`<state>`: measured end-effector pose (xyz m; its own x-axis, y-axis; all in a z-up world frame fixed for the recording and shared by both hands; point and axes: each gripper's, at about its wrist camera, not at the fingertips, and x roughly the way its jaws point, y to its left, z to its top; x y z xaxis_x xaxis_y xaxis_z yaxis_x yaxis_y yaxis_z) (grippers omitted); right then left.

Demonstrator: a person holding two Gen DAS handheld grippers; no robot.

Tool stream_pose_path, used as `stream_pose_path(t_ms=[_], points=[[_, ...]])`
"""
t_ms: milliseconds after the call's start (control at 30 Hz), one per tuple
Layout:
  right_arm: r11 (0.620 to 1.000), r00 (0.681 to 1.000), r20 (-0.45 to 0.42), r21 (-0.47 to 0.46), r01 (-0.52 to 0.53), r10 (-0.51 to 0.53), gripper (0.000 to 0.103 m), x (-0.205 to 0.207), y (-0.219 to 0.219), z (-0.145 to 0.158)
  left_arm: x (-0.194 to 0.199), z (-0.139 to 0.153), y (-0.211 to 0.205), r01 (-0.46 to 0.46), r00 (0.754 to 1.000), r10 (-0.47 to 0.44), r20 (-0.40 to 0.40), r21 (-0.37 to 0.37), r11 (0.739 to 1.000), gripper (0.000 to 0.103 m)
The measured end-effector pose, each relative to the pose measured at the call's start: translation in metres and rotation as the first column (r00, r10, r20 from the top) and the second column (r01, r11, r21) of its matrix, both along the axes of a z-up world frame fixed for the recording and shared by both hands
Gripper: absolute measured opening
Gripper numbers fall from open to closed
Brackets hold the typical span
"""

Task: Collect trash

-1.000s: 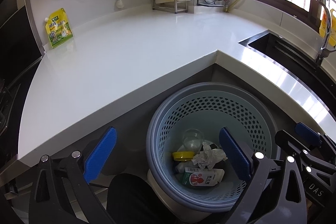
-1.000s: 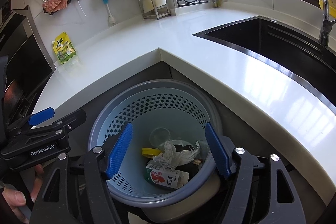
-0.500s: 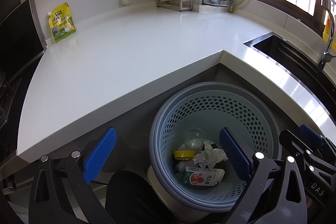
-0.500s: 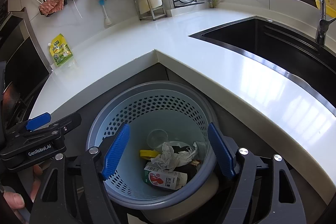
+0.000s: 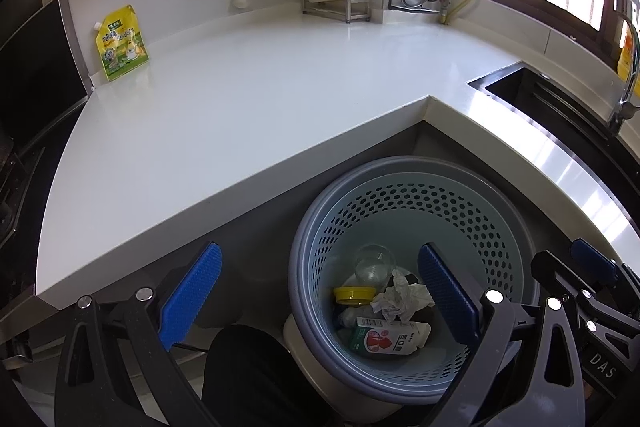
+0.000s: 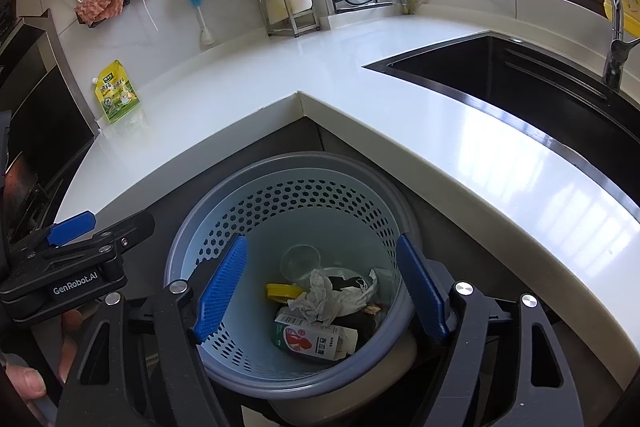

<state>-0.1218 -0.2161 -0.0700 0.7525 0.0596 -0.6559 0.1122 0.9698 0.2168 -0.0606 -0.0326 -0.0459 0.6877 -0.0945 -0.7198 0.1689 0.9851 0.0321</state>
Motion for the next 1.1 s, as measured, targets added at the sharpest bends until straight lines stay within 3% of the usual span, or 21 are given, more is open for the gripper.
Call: stream_pose_path(t_ms=[367, 1100], points=[[1.000, 1.000, 0.001, 0.000, 0.000, 0.000, 0.073, 0.0000, 0.0001, 0.0002, -0.0043, 0.0051, -0.0015, -0.003, 1.000, 0.003, 0.031, 0.014, 1.000, 0.097], [1.000, 1.000, 0.003, -0.002, -0.001, 0.001, 0.073, -0.0004, 0.0026, 0.0012, -0.0036, 0.0025, -0.0009, -0.008, 1.000, 0.008, 0.014, -0.006, 1.000, 0.097]])
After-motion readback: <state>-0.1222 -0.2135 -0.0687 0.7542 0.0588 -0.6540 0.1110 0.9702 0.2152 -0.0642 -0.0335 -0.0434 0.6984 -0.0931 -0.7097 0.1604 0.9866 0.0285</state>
